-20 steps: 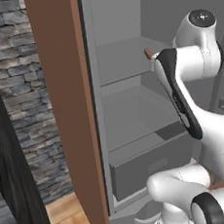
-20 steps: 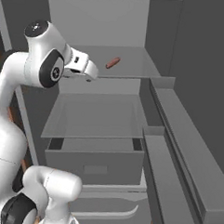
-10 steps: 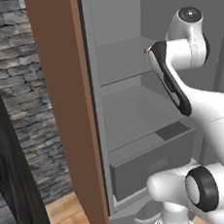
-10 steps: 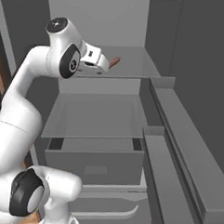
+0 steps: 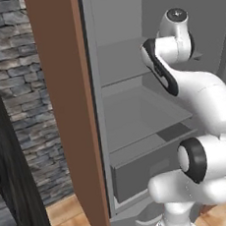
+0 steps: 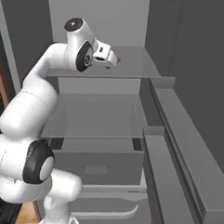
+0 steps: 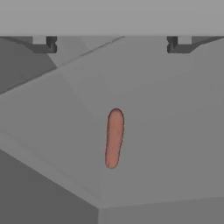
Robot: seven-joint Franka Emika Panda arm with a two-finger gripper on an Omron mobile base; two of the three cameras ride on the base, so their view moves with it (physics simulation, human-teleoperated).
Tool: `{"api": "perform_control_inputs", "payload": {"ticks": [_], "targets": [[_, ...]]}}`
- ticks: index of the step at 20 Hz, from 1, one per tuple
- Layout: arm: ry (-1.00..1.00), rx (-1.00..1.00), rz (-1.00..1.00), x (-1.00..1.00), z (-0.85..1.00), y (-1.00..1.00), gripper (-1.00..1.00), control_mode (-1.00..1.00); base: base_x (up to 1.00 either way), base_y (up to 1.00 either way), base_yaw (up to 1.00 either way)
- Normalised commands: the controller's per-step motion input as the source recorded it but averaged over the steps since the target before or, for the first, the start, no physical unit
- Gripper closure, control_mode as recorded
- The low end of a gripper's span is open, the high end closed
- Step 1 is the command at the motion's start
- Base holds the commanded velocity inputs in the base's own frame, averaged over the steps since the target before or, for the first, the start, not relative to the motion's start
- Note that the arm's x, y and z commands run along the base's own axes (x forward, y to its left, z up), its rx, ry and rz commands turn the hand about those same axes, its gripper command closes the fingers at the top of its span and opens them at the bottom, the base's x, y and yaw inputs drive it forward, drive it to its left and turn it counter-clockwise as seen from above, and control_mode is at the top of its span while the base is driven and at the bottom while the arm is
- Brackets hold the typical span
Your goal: Move the hot dog bun to the plate on the dining table and place the condiment next to that plate. Then navigate to the fridge and take the sausage and place it on the plate as well.
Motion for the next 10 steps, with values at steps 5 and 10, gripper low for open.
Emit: {"api": "perform_control_inputs", "payload": {"ticks": [5,10], "targets": [[0.00,0.00,0.00,0.72,-0.18,-0.09,-1.00,-1.00,0.00,0.00,0.00],[0.00,0.00,0.00,0.72,-0.23,-0.14,-1.00,-1.00,0.00,0.00,0.00]]}}
